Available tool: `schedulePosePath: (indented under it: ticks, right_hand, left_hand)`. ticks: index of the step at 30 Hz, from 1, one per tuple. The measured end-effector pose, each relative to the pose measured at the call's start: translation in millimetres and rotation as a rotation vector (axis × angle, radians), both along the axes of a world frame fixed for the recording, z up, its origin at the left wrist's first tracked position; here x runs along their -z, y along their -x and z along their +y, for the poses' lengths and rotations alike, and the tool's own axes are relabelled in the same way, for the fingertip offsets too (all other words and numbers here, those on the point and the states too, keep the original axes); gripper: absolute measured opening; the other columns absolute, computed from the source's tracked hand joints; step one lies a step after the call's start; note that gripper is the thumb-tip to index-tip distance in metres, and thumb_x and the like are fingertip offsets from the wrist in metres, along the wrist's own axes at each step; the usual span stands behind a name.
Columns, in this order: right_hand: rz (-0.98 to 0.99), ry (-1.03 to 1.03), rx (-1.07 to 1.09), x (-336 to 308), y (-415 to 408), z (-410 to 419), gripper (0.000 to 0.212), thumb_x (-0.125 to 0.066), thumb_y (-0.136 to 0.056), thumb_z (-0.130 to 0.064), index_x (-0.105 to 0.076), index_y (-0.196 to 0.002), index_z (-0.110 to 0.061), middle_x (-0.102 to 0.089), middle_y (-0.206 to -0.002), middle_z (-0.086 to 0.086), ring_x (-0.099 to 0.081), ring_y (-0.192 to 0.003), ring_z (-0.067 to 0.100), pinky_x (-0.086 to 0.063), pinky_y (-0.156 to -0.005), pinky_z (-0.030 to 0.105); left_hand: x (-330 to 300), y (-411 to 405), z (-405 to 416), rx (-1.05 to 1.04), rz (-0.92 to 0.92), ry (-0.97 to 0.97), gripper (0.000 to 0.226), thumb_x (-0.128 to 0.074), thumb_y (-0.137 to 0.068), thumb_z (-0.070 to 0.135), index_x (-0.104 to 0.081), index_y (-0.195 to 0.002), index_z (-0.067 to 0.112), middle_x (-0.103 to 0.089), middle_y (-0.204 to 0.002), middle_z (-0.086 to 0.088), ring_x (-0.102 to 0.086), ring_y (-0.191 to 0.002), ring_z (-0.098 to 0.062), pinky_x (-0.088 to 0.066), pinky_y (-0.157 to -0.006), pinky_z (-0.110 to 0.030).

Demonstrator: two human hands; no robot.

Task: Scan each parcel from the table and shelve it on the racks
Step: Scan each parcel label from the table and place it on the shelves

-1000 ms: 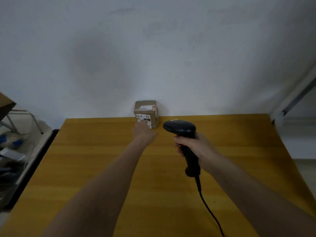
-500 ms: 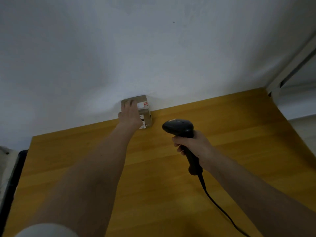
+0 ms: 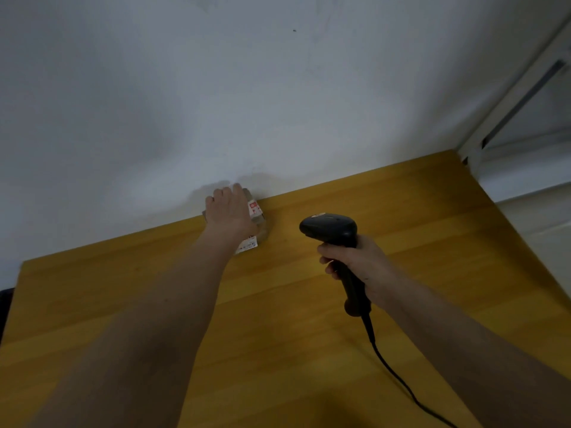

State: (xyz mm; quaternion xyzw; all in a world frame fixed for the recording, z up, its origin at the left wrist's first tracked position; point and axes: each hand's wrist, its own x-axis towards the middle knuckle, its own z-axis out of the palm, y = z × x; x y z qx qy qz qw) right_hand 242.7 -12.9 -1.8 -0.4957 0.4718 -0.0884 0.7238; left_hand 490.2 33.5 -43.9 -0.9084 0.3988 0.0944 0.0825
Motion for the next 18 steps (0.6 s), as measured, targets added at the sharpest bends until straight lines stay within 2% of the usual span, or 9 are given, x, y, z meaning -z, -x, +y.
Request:
schedulePosePath:
  ticks: [2,5,7,11,14,17,18]
  right_hand:
    - [-0.011,-0.007,0.013,-2,5,1,0.014,-0.072,-0.083,-0.010,-0.069,-0.096,-0.006,-0.068,-0.072,0.007,-0.060,-0.060,0.016,-0.050,-0.058,0.027]
    - [-0.026,-0.020,0.051,-7,12,2,0.014,-0.073,-0.083,-0.010,-0.069,-0.096,-0.006,-0.069,-0.070,0.006,-0.061,-0.058,0.016,-0.051,-0.056,0.026]
    - [-0.040,-0.024,0.071,-11,18,3,0.014,-0.073,-0.083,-0.010,-0.068,-0.096,-0.006,-0.069,-0.068,0.006,-0.061,-0.057,0.016,-0.051,-0.055,0.026]
    - [-0.079,-0.038,0.077,-20,38,5,0.016,-0.072,-0.084,-0.009,-0.067,-0.098,-0.004,-0.068,-0.067,0.007,-0.060,-0.055,0.017,-0.050,-0.053,0.028]
    - [-0.109,-0.044,0.060,-29,61,3,0.015,-0.072,-0.085,-0.009,-0.067,-0.097,-0.002,-0.067,-0.069,0.009,-0.058,-0.055,0.019,-0.049,-0.053,0.029]
    - [-0.148,-0.056,0.067,-38,91,-1,0.011,-0.071,-0.085,-0.007,-0.067,-0.093,-0.001,-0.065,-0.066,0.009,-0.057,-0.053,0.020,-0.048,-0.051,0.029]
    - [-0.154,-0.058,0.075,-41,102,-3,0.011,-0.071,-0.085,-0.007,-0.067,-0.093,-0.001,-0.065,-0.066,0.010,-0.057,-0.052,0.020,-0.048,-0.051,0.028]
  left_hand:
    - [-5,10,9,-0.037,0.100,0.039,0.104,-0.078,-0.066,0.057,-0.022,-0.146,0.019,-0.046,-0.129,-0.013,-0.043,-0.122,-0.032,-0.038,-0.097,-0.042]
    - [-12,33,21,-0.109,0.215,0.112,0.088,-0.075,-0.065,0.059,-0.036,-0.134,0.022,-0.049,-0.121,-0.010,-0.046,-0.113,-0.029,-0.041,-0.087,-0.038]
    - [-16,54,26,-0.121,0.244,0.116,0.084,-0.077,-0.064,0.056,-0.040,-0.130,0.020,-0.050,-0.122,-0.009,-0.047,-0.113,-0.029,-0.043,-0.089,-0.039]
    - [-16,102,28,-0.092,0.300,0.073,0.090,-0.080,-0.066,0.051,-0.037,-0.137,0.017,-0.044,-0.132,-0.008,-0.042,-0.123,-0.029,-0.040,-0.095,-0.040]
    - [-15,138,26,-0.062,0.330,0.064,0.095,-0.083,-0.064,0.050,-0.035,-0.137,0.014,-0.044,-0.133,-0.008,-0.042,-0.122,-0.029,-0.041,-0.092,-0.039]
    - [-17,169,21,-0.210,0.478,0.145,0.109,-0.083,-0.063,0.050,-0.026,-0.145,0.008,-0.040,-0.140,-0.011,-0.043,-0.127,-0.030,-0.045,-0.093,-0.040]
    - [-18,180,19,-0.287,0.554,0.201,0.106,-0.083,-0.062,0.047,-0.028,-0.143,0.006,-0.043,-0.136,-0.011,-0.048,-0.123,-0.028,-0.048,-0.089,-0.038]
